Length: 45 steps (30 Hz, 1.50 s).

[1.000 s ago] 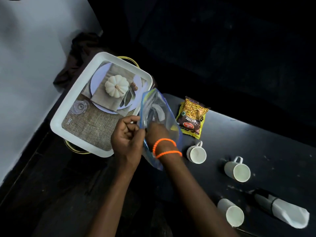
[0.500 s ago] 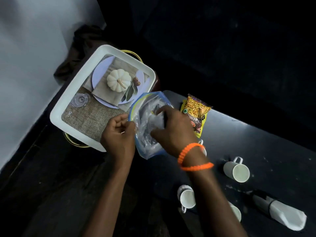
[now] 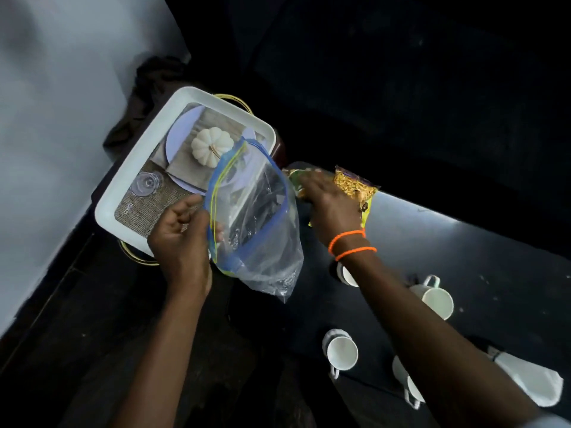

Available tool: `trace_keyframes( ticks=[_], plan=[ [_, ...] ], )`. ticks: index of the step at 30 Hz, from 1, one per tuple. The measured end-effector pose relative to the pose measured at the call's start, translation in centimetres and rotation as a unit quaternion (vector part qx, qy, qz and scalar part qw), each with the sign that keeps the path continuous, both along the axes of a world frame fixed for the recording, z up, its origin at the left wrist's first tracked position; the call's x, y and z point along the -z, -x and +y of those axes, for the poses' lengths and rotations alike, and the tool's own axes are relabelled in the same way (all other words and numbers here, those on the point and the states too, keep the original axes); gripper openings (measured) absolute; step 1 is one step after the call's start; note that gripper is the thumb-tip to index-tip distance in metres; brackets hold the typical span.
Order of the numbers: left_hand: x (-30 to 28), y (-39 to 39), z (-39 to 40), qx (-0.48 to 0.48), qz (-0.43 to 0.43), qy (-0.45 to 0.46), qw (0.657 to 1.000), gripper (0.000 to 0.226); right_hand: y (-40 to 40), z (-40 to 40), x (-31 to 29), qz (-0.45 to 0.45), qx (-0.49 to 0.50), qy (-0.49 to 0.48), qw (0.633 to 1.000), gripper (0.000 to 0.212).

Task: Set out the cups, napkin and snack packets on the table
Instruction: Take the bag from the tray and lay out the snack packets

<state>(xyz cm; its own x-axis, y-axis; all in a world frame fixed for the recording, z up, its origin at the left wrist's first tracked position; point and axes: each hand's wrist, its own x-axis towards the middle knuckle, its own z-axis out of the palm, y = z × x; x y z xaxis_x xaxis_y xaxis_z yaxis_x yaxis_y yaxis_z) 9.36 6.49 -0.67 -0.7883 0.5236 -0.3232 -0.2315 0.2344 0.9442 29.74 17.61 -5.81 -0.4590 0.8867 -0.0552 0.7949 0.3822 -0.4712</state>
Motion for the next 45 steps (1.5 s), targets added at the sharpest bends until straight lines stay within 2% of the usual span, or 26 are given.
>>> trace_keyframes(
  ticks=[3,6,7,9,11,12,13,15,16,17,21,24,26,27,29,30,31,32,33,34,35,38,39,40,42,45],
  plan=[
    [-0.8,0.4,0.1,0.002,-0.031,-0.022,0.999,0.027,0.9,-0.7,3.1,-0.101,-0.106,0.009,0.989,0.055],
    [-2.4,0.8,0.2,0.005,-0.051,-0.056,0.997,0.021,0.6,-0.9,4.2,-0.154,-0.104,0.080,0.979,0.065],
    [-3.0,0.9,0.4,0.007,-0.056,-0.068,0.996,0.019,0.3,-1.1,3.7,-0.125,-0.081,0.105,0.983,0.070],
    [-4.0,0.9,1.2,-0.002,-0.082,-0.083,0.993,0.021,-0.5,-2.0,1.7,0.009,0.005,0.134,0.991,0.079],
    [-4.5,0.7,2.4,-0.001,-0.122,-0.083,0.989,0.028,-1.7,-2.9,-0.7,0.165,0.090,0.177,0.966,0.088],
    [-4.6,0.4,3.0,0.019,-0.143,-0.073,0.987,0.029,-2.3,-3.1,-1.9,0.241,0.109,0.234,0.935,0.095],
    [-4.6,-0.2,3.7,0.053,-0.162,-0.056,0.984,0.027,-2.9,-3.3,-3.1,0.323,0.113,0.316,0.885,0.104],
    [-4.5,-2.5,5.1,0.124,-0.191,-0.030,0.973,0.018,-3.4,-3.7,-4.4,0.465,0.111,0.477,0.737,0.107],
    [-4.5,-4.1,5.7,0.153,-0.189,-0.025,0.970,0.016,-3.3,-3.8,-4.8,0.506,0.109,0.518,0.681,0.098],
    [-4.5,-5.8,6.3,0.180,-0.181,-0.020,0.967,0.016,-3.2,-3.8,-5.1,0.527,0.109,0.532,0.654,0.087],
    [-4.8,-10.6,8.1,0.250,-0.239,0.027,0.938,0.018,-3.3,-3.2,-5.9,0.546,0.146,0.478,0.672,0.048],
    [-5.4,-11.1,9.0,0.297,-0.232,0.034,0.926,0.017,-5.9,-2.5,-6.4,0.580,0.205,0.435,0.658,0.057],
    [-5.7,-10.8,9.2,0.325,-0.175,0.023,0.929,0.014,-7.9,-2.3,-6.7,0.599,0.273,0.409,0.632,0.046],
    [-5.8,-10.9,9.2,0.321,-0.142,0.021,0.936,0.011,-9.2,-2.0,-6.8,0.625,0.324,0.401,0.586,0.040],
    [-5.9,-11.4,9.1,0.316,-0.065,0.055,0.945,0.012,-11.8,-1.7,-7.2,0.701,0.396,0.393,0.445,0.037],
    [-6.0,-11.9,8.9,0.349,-0.054,0.085,0.932,0.018,-12.9,-1.8,-7.1,0.737,0.394,0.394,0.383,0.036],
    [-6.0,-12.9,8.7,0.414,-0.089,0.100,0.900,0.027,-13.7,-2.1,-7.0,0.754,0.385,0.401,0.350,0.036],
    [-6.1,-14.3,8.4,0.489,-0.160,0.095,0.852,0.039,-14.1,-2.5,-7.0,0.750,0.375,0.421,0.346,0.037],
    [-6.0,-15.9,8.1,0.542,-0.232,0.076,0.804,0.054,-14.3,-3.1,-7.0,0.727,0.364,0.449,0.371,0.036],
    [-5.8,-17.4,7.9,0.565,-0.282,0.059,0.773,0.065,-14.4,-3.6,-7.0,0.691,0.351,0.474,0.418,0.033],
    [-5.7,-18.9,8.0,0.575,-0.296,0.054,0.761,0.068,-14.8,-4.1,-7.0,0.649,0.351,0.472,0.483,0.030],
    [-5.2,-22.5,9.0,0.567,-0.146,0.061,0.808,0.052,-18.4,-4.7,-7.0,0.432,0.413,0.308,0.740,0.020],
    [-4.9,-23.6,9.2,0.561,-0.094,0.065,0.820,0.056,-20.0,-5.0,-7.0,0.350,0.419,0.269,0.794,0.021],
    [-4.8,-24.7,9.4,0.554,-0.056,0.071,0.828,0.057,-21.5,-5.5,-7.0,0.301,0.417,0.250,0.820,0.023],
    [-4.2,-27.1,9.7,0.519,-0.025,0.085,0.850,0.045,-24.2,-6.7,-7.4,0.295,0.418,0.237,0.826,0.035],
    [-2.7,-30.6,10.0,0.454,0.066,0.140,0.878,0.023,-27.8,-8.7,-9.0,0.338,0.394,0.222,0.826,0.078]
  ],
)
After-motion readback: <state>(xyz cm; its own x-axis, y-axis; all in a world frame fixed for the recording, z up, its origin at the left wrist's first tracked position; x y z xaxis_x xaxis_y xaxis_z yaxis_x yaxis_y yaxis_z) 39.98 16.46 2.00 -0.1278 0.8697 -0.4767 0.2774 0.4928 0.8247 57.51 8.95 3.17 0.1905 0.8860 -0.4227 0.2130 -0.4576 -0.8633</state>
